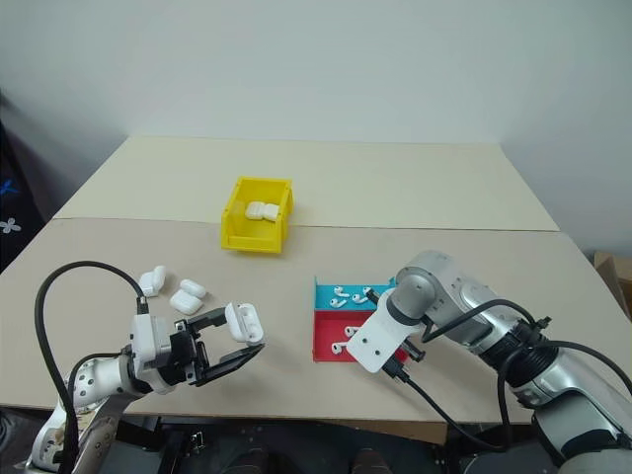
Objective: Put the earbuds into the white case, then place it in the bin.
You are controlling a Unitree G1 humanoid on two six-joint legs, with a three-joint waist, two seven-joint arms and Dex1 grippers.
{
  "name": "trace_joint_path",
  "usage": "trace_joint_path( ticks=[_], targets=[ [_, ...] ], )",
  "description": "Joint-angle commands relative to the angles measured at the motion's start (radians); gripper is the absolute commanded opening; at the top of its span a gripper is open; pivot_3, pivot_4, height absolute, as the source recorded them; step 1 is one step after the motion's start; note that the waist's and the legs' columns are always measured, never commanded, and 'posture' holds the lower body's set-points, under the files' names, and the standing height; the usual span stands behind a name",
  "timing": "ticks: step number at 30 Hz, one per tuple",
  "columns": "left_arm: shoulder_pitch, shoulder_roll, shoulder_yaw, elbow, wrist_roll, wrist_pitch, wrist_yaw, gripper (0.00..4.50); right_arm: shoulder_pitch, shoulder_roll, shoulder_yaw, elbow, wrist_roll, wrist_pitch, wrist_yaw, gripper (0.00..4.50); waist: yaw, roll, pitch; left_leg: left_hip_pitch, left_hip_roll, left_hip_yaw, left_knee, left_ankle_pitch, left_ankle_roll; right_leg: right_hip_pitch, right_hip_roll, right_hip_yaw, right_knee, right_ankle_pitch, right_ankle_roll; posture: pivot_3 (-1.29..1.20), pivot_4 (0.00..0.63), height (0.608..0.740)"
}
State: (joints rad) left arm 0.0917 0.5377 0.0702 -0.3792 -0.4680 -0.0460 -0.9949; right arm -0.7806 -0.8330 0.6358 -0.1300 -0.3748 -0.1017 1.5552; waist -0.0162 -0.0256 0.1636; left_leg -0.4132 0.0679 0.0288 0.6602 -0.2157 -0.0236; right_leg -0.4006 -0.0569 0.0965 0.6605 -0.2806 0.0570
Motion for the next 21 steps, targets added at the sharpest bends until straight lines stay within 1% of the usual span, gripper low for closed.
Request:
trace_joint_path(
  ticks=[1, 6, 11, 14, 16, 18, 19, 21],
  targets=[
    [-0.006, 0.007, 0.005, -0.022, -0.010, -0.012, 0.001, 2.75, -0.008, 0.004, -0.024, -0.013, 0.003, 0.008, 0.016, 0.60, 0.000, 0.000, 0.000, 0.000, 0.000, 0.000, 0.000, 0.000, 0.000, 0.000, 0.000, 0.000, 0.000, 0.000, 0.000, 0.00, 0.150, 0.740],
    [-0.016, 0.010, 0.007, -0.023, -0.021, -0.014, -0.003, 2.75, -0.005, -0.023, -0.090, -0.088, 0.070, 0.073, 0.030, 0.60, 0.001, 0.000, 0.000, 0.000, 0.000, 0.000, 0.000, 0.000, 0.000, 0.000, 0.000, 0.000, 0.000, 0.000, 0.000, 0.00, 0.150, 0.740],
    [-0.041, 0.010, 0.004, -0.028, -0.043, -0.001, -0.010, 2.75, 0.008, -0.072, -0.185, -0.176, 0.159, 0.173, 0.031, 0.60, 0.002, 0.000, 0.000, -0.001, 0.000, 0.000, 0.000, 0.000, 0.000, 0.000, 0.000, 0.000, -0.001, 0.000, 0.000, 0.00, 0.150, 0.740],
    [-0.071, 0.000, 0.006, -0.045, -0.086, 0.032, 0.005, 2.75, 0.030, -0.089, -0.311, -0.231, 0.299, 0.290, 0.002, 0.60, 0.004, 0.000, 0.000, -0.001, 0.000, 0.000, 0.000, 0.000, 0.000, 0.000, 0.000, 0.000, -0.001, 0.000, 0.000, 0.00, 0.150, 0.740],
    [-0.095, -0.009, 0.008, -0.059, -0.136, 0.057, 0.010, 2.75, 0.036, -0.060, -0.415, -0.255, 0.420, 0.426, -0.045, 0.60, 0.003, 0.000, 0.000, -0.001, 0.000, 0.000, 0.000, 0.000, 0.000, 0.000, 0.000, 0.000, -0.001, 0.000, 0.000, 0.00, 0.150, 0.740],
    [-0.127, -0.018, 0.005, -0.077, -0.186, 0.089, 0.017, 2.75, 0.036, 0.003, -0.549, -0.270, 0.564, 0.573, -0.132, 0.60, 0.001, 0.000, 0.000, -0.001, 0.000, 0.000, 0.000, 0.000, 0.000, 0.000, 0.000, 0.000, -0.001, 0.000, 0.000, 0.00, 0.150, 0.740],
    [-0.138, -0.021, 0.003, -0.082, -0.202, 0.102, 0.019, 2.75, 0.034, 0.025, -0.594, -0.276, 0.614, 0.625, -0.168, 0.60, -0.001, 0.000, 0.000, -0.001, 0.000, -0.001, 0.000, 0.000, 0.000, 0.000, 0.000, 0.000, -0.001, 0.000, 0.000, 0.00, 0.150, 0.740],
    [-0.178, -0.025, -0.010, -0.091, -0.247, 0.139, 0.009, 2.75, 0.045, 0.096, -0.734, -0.292, 0.742, 0.687, -0.264, 0.60, 0.000, 0.000, 0.000, -0.001, 0.000, -0.001, 0.000, 0.000, 0.000, 0.000, 0.000, 0.000, 0.000, 0.000, 0.000, 0.00, 0.150, 0.740]
  ],
)
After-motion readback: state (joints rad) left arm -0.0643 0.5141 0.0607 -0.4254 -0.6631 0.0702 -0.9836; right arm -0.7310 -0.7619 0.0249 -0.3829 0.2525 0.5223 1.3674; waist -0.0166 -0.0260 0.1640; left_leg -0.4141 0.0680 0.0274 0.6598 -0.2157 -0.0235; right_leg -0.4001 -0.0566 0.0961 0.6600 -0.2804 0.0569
